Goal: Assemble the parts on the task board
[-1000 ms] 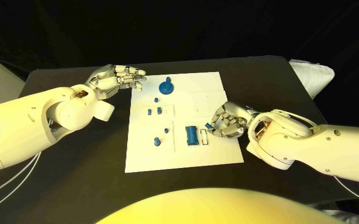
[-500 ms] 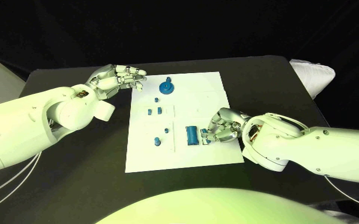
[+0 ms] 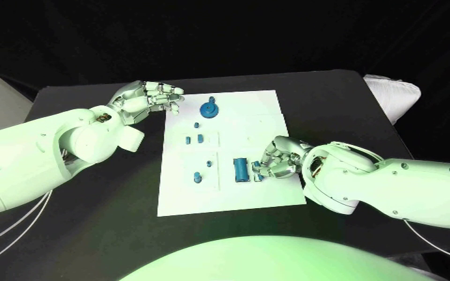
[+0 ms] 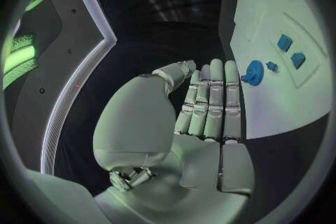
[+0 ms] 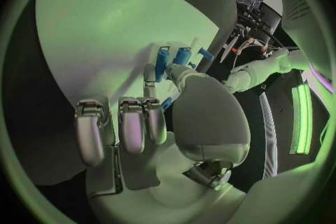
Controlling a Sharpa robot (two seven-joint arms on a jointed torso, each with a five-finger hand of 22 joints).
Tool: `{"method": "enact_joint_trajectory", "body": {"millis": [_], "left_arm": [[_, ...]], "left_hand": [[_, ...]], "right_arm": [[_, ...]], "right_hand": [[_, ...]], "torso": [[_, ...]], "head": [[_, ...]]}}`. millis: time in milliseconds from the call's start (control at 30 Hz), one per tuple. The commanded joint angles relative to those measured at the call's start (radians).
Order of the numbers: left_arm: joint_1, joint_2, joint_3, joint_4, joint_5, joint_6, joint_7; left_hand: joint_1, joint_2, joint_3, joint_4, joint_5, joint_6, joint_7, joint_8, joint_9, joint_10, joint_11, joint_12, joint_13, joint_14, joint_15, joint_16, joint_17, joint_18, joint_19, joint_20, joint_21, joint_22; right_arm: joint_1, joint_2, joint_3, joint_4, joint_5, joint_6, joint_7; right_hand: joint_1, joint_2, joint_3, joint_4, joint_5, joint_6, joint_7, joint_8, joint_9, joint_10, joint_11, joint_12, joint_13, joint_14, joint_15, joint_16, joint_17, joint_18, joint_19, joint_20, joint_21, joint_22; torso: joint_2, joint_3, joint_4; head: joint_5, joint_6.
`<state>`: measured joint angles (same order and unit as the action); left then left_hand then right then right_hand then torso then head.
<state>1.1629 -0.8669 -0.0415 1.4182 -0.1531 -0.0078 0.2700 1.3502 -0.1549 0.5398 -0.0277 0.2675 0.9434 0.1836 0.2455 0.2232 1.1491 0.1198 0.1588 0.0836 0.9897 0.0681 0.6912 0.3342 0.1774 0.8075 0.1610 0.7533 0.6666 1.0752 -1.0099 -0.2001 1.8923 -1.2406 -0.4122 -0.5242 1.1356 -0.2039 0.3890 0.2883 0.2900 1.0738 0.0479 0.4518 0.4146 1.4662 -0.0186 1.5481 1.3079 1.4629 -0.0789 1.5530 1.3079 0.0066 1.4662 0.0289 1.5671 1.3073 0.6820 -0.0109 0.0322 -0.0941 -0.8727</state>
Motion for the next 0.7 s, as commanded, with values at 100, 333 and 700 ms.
{"method": "enact_joint_trajectory", "body": {"millis": [100, 333, 700], "left_arm": [[0.000, 0.000, 0.001, 0.004, 0.005, 0.016, 0.005], [0.000, -0.001, 0.001, 0.003, 0.005, 0.016, 0.004], [0.000, -0.001, 0.001, 0.003, 0.005, 0.018, 0.001]], "left_hand": [[0.002, 0.011, 0.003, -0.001, 0.006, 0.000, 0.008, -0.004, -0.001, -0.001, 0.007, -0.006, 0.001, 0.003, 0.000, -0.005, 0.001, 0.004, 0.004, 0.006, -0.005, 0.001], [0.002, 0.011, 0.003, -0.001, 0.006, 0.000, 0.008, -0.004, -0.001, -0.001, 0.007, -0.006, 0.001, 0.003, 0.000, -0.005, 0.001, 0.004, 0.004, 0.006, -0.005, 0.001], [0.001, 0.012, 0.004, 0.000, 0.006, -0.001, 0.009, -0.005, -0.002, -0.002, 0.008, -0.007, 0.001, 0.004, 0.001, -0.006, 0.002, 0.003, 0.004, 0.006, -0.005, 0.002]], "right_arm": [[-0.003, 0.007, 0.000, -0.006, -0.024, 0.017, -0.008], [-0.003, 0.011, 0.000, -0.007, -0.023, 0.020, -0.002], [-0.004, 0.011, 0.000, -0.004, -0.016, 0.027, 0.005]], "right_hand": [[-0.008, 0.002, -0.007, 0.001, -0.006, -0.001, 0.002, -0.002, -0.001, 0.097, -0.004, 0.004, 0.255, 0.103, -0.006, 0.007, 0.239, -0.007, 0.105, -0.008, 0.004, 0.263], [-0.019, 0.000, -0.012, 0.001, -0.011, 0.000, 0.002, -0.002, -0.001, 0.098, -0.004, 0.005, 0.255, 0.103, -0.006, 0.007, 0.239, -0.007, 0.105, -0.008, 0.004, 0.263], [-0.050, 0.005, -0.027, 0.003, -0.021, 0.002, 0.002, -0.001, -0.002, 0.098, -0.004, 0.006, 0.256, 0.103, -0.006, 0.008, 0.241, -0.007, 0.105, -0.008, 0.004, 0.263]], "torso": [[-0.001, 0.0002, 0.0007], [0.000, -0.0001, -0.0005], [-0.001, 0.0006, -0.0009]], "head": [[0.003, 0.000], [0.005, 0.000], [0.005, 0.000]]}}
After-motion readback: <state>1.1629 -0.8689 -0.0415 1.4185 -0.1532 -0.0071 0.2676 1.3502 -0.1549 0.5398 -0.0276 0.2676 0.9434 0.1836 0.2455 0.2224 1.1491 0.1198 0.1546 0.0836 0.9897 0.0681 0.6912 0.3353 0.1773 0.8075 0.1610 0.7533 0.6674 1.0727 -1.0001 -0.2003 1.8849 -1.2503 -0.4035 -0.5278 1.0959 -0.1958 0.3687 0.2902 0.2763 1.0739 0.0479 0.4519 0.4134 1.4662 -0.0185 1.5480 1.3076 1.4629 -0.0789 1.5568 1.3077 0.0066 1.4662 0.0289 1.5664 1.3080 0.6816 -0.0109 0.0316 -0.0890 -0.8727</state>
